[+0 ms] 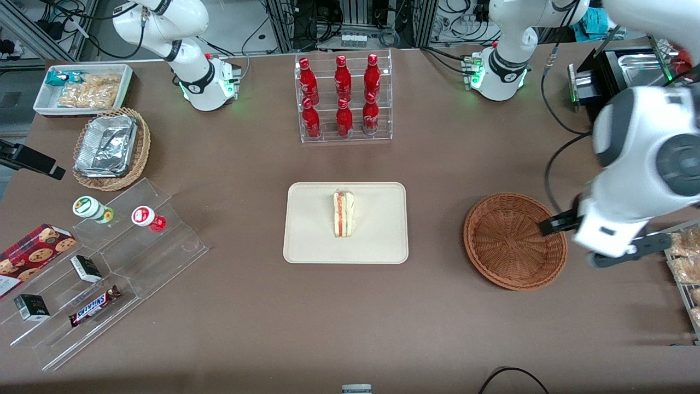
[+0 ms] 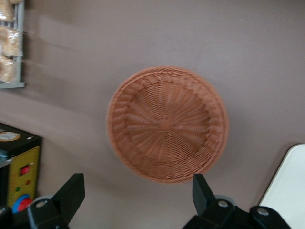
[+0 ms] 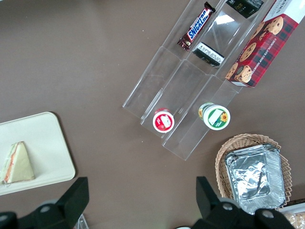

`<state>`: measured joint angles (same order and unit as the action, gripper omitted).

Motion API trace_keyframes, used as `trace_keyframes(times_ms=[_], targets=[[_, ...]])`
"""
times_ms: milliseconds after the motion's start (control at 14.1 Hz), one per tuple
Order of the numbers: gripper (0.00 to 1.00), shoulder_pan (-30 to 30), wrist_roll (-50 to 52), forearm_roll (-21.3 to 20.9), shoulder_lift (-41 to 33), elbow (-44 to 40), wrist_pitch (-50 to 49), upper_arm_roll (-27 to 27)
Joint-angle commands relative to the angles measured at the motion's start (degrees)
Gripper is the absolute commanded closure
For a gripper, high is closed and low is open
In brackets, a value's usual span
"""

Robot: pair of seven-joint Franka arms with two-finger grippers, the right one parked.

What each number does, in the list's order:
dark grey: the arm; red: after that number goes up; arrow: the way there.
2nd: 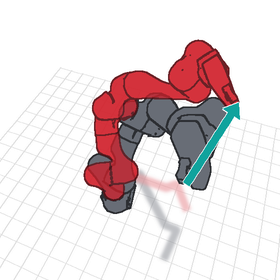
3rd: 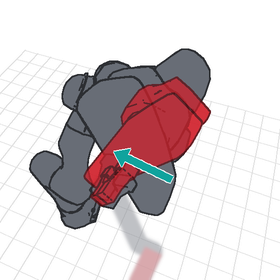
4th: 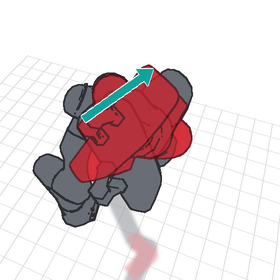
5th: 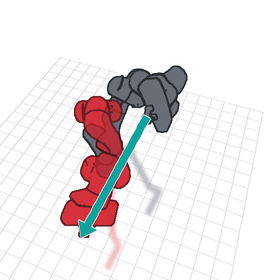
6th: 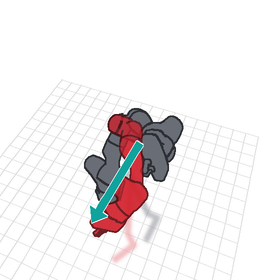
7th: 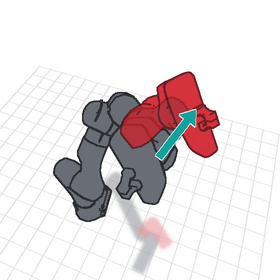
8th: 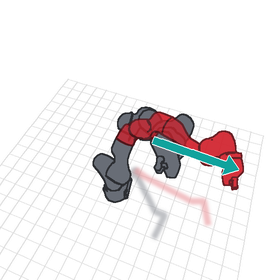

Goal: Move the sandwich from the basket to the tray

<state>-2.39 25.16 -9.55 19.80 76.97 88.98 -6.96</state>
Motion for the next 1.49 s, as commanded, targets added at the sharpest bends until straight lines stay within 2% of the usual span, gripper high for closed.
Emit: trace_keyframes(times_ms=[0, 213, 425, 709, 1063, 1276, 1417], targets=[[0.0, 1.7, -3.1, 1.8, -2.8, -1.1, -4.8, -0.5], [0.0, 1.7, -9.0, 2.1, -2.9, -6.8, -12.9, -0.6], [0.0, 1.8, -8.8, 3.5, -9.5, -0.5, -15.0, -0.5], [0.0, 2.6, -9.4, 3.0, -15.1, 7.4, -13.4, -0.6], [0.0, 3.3, -9.5, 7.8, -16.4, 7.0, -12.7, -0.5], [0.0, 4.1, -9.4, 8.3, -16.3, 6.3, -12.7, -0.5], [0.0, 7.9, -9.5, 8.6, -16.6, 6.3, -12.8, -0.9]])
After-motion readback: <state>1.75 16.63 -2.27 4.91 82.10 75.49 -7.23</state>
